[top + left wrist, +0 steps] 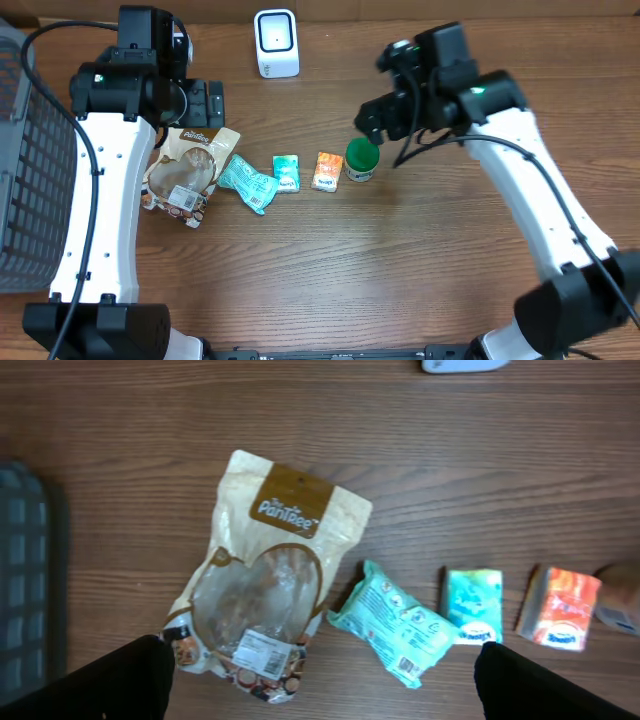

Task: Scan the item barcode
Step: 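Reach the right gripper forward over the green-lidded jar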

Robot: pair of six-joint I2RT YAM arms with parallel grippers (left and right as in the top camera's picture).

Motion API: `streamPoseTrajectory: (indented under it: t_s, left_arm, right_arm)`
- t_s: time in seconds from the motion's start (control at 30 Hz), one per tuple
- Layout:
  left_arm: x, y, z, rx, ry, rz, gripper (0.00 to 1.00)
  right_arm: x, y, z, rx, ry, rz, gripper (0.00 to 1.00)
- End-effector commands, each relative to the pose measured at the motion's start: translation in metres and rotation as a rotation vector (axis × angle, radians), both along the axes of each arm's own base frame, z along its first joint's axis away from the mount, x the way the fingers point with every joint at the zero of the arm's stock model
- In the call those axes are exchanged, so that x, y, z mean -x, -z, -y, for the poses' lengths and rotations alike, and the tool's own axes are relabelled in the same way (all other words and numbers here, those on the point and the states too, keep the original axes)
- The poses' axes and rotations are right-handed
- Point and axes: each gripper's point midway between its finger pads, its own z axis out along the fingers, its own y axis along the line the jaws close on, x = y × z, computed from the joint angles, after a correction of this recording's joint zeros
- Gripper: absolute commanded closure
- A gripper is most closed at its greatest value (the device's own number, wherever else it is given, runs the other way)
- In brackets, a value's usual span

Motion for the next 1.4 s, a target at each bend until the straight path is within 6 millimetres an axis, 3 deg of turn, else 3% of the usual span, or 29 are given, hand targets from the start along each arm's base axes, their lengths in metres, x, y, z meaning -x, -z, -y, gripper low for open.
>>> streamPoseTrajectory:
  t_s: [0.0,0.13,0.3,1.0,1.37]
  left_arm:
    - [0.001,-0.009,-0.022,-0.025,-0.052,0.023,0.01]
    - [0.003,-0.008,-0.030,0.019,-0.074,0.019,0.00]
    - [0.004,-0.008,-0.038,0.022,-0.096,0.018,0.01]
    - [0.004,-0.007,-0.038,0.031,-0.112,0.015,0.01]
    - [0.009,-0.005,-0.038,0.030,-0.113,-0.007,0.00]
  right_arm:
    - [0.000,0.002,-0.020,0.058,-0.085,0.046,0.04]
    - [0.003,0.024,-0.031,0.143,-0.123,0.027,0.04]
    - [0.007,0.046,-0.029,0.207,-0.146,-0.021,0.03]
    - [0.015,0.066,-0.030,0.202,-0.161,-0.083,0.00]
    - [0.010,0.095,-0.032,0.223,-0.165,-0.132,0.00]
